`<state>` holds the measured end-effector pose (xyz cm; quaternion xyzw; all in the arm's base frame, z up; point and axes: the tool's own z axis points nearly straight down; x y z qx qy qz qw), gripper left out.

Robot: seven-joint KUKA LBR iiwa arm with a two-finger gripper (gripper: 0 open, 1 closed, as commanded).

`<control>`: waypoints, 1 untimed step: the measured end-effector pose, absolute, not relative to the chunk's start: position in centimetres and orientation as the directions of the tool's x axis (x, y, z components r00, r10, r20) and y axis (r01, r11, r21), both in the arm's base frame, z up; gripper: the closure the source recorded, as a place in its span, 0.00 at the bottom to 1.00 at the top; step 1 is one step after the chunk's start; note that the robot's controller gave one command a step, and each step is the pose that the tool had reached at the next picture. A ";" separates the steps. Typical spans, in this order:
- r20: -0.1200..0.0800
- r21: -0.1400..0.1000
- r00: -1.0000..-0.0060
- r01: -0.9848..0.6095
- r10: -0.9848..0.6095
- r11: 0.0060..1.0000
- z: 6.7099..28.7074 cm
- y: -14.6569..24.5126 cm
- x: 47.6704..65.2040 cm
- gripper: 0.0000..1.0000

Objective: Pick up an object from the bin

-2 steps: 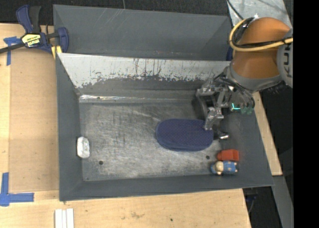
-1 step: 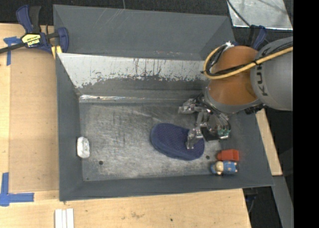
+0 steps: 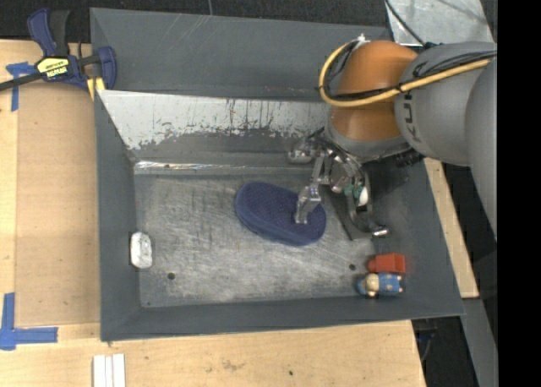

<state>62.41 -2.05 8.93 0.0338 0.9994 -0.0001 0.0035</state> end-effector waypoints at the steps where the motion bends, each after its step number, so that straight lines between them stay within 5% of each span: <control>1: -0.016 -0.003 -0.999 0.050 0.050 0.999 8.0 5.0 61.6 0.00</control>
Offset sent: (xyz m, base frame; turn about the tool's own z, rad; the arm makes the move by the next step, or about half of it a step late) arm -0.0147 0.0703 -0.0193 -0.0114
